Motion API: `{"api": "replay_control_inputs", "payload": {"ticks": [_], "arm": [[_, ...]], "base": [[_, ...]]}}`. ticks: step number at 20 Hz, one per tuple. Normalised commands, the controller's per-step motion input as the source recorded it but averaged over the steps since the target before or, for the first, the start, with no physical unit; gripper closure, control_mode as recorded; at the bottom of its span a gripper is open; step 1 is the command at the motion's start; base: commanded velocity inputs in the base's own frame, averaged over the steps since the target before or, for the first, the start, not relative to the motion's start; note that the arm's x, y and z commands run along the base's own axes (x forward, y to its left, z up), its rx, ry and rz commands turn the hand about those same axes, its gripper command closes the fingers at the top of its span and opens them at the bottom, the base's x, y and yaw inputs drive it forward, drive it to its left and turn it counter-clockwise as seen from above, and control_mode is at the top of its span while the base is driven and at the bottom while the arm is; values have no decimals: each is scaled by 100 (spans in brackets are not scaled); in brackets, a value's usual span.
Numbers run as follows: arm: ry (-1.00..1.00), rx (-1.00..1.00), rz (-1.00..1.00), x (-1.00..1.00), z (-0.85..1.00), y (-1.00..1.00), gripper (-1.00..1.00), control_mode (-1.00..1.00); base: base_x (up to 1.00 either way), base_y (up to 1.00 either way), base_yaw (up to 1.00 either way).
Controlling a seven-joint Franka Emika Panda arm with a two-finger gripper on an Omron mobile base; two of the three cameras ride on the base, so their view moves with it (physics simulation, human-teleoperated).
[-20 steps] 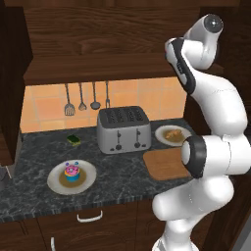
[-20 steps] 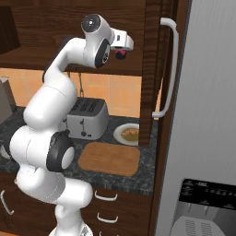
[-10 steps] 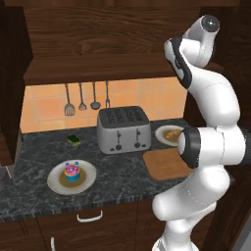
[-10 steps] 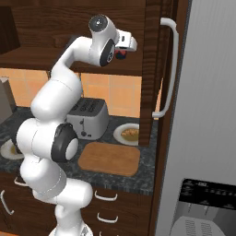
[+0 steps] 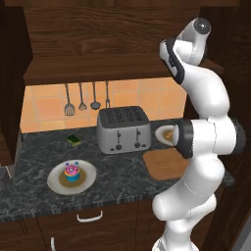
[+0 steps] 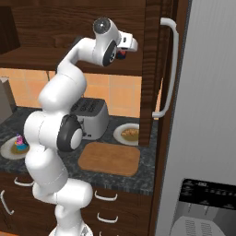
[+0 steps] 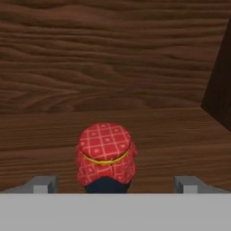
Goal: From the different types of pastries on the counter, select a croissant and place it on the cutting board. Then retrieve a jar of jam from the cabinet and place it alongside the croissant on the cutting board.
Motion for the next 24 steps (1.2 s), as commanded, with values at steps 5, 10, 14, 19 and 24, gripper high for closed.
{"api": "replay_control_inputs", "payload": {"ticks": [5,10,14,19,24], "arm": [[0,0,0,17,-10,8,-100,-100],[0,0,0,15,-18,0,-100,-100],[0,0,0,21,-11,0,-100,-100],[0,0,0,29,-9,0,-100,-100],[1,0,0,35,-3,0,100,-100]], "base": [[0,0,0],[0,0,0],[0,0,0],[0,0,0],[0,0,0]]}}
